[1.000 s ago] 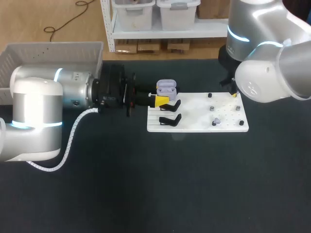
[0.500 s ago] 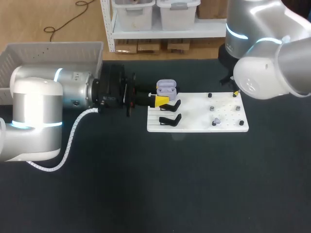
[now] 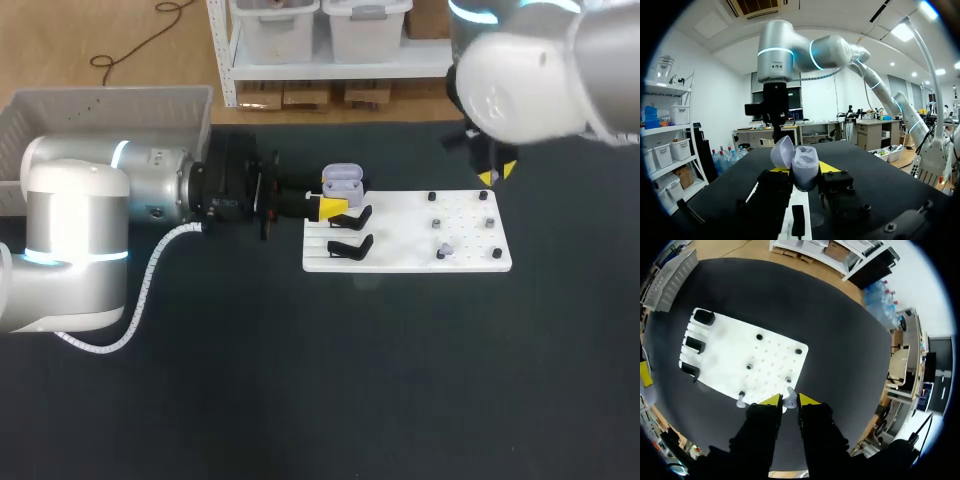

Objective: Pick up each earbud case from the left stands, insert the matching earbuds, close the lid, and place the case in the box.

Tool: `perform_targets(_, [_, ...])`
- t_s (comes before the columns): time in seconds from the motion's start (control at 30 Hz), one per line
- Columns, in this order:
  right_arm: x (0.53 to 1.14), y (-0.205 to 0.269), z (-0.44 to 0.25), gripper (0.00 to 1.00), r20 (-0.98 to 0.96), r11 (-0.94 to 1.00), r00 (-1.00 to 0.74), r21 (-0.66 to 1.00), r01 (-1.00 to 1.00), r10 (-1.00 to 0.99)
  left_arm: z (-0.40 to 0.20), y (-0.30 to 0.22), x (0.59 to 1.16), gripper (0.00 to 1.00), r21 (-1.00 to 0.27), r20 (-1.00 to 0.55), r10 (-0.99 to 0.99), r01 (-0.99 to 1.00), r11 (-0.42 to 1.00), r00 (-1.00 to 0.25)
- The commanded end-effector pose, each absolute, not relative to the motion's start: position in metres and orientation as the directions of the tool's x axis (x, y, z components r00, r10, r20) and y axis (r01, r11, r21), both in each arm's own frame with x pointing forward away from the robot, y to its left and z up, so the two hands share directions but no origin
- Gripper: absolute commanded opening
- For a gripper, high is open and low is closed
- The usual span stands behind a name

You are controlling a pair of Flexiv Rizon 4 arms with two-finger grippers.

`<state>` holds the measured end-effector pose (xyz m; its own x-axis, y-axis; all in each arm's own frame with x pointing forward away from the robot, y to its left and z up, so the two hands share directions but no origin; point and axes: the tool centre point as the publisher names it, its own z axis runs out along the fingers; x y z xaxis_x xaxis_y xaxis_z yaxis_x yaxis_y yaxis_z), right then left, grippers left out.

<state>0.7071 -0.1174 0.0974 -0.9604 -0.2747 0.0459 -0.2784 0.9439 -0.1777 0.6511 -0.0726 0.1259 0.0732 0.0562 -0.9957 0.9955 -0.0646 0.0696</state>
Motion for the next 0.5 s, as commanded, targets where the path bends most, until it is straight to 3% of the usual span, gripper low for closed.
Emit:
perform_targets(0.03, [0.705,-0.099,0.114,0.00,0.090,0.950,-0.970,-0.204,-0.238,-0.224,0.125,-0.072,0.650,0.00,0.072,-0.996,0.055,0.996,-0.059,0.076])
perform_targets(0.5, [0.686,-0.073,0.133,0.00,0.046,0.965,-0.984,-0.193,-0.176,-0.171,0.125,-0.072,0.650,0.00,0.072,-0.996,0.055,0.996,-0.059,0.076])
